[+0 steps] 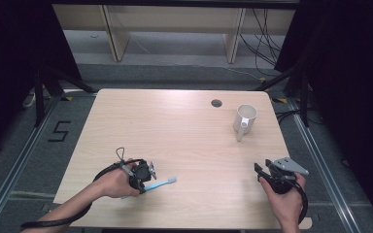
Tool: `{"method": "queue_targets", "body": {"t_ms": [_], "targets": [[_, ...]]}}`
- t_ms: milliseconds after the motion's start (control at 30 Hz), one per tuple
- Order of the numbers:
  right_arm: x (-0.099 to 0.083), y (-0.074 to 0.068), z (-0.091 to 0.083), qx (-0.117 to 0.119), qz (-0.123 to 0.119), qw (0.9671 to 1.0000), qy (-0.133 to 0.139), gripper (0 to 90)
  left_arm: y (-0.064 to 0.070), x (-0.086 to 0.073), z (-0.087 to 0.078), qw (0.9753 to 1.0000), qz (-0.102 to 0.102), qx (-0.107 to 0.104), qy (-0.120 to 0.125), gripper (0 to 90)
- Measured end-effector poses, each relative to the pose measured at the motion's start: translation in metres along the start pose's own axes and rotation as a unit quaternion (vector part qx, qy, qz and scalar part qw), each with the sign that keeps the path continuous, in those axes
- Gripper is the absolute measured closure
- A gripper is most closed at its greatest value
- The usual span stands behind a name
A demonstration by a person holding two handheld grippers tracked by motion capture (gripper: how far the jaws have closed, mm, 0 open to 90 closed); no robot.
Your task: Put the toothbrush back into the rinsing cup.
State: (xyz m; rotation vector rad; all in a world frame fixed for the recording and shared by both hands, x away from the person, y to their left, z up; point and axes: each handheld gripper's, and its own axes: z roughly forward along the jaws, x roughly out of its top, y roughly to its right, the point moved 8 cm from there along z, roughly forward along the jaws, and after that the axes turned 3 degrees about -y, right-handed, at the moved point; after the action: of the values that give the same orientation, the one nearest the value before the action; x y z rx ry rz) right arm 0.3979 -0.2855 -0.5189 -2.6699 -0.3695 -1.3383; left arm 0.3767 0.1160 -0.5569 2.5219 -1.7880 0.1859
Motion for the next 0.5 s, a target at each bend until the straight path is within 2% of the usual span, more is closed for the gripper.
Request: {"method": "queue_targets", "body": {"t_ms": [33, 200, 233, 267, 333, 433, 467, 500], "targets": [[-0.001, -0.001, 0.0, 0.001, 0.005, 1.0, -0.004, 53.1, 0.0, 0.0, 0.0, 1.0, 0.0, 0.0, 0.005, 78.5], [-0.001, 0.0, 0.001, -0.001, -0.001, 1.0, -0.002, 53.1, 0.001, 0.001, -0.001, 0.9995, -0.005, 0.001, 0.032, 78.5], [0.0, 0.001, 0.002, -0.002, -0.006, 1.0, 0.002, 53.1, 0.001, 0.002, -0.002, 0.9991, -0.008, 0.003, 0.041, 78.6], [0.001, 0.003, 0.002, -0.005, -0.024, 0.9997, 0.007, 53.1, 0.002, 0.002, -0.004, 0.9989, -0.009, 0.003, 0.045, 78.6], [0.001, 0.003, 0.002, -0.005, -0.024, 0.9997, 0.007, 53.0, 0.001, 0.002, -0.005, 0.9988, -0.008, 0.005, 0.049, 78.6], [0.001, 0.002, 0.003, -0.004, -0.022, 0.9997, 0.007, 53.0, 0.0, 0.004, -0.012, 0.9975, -0.012, 0.01, 0.069, 78.7], [0.001, 0.002, 0.003, -0.004, -0.022, 0.9997, 0.007, 53.0, 0.001, 0.006, -0.013, 0.9965, -0.022, 0.01, 0.08, 78.7], [0.0, -0.002, 0.002, 0.0, 0.0, 1.0, 0.0, 53.0, 0.0, 0.006, -0.015, 0.9963, -0.021, 0.011, 0.083, 78.7]]}}
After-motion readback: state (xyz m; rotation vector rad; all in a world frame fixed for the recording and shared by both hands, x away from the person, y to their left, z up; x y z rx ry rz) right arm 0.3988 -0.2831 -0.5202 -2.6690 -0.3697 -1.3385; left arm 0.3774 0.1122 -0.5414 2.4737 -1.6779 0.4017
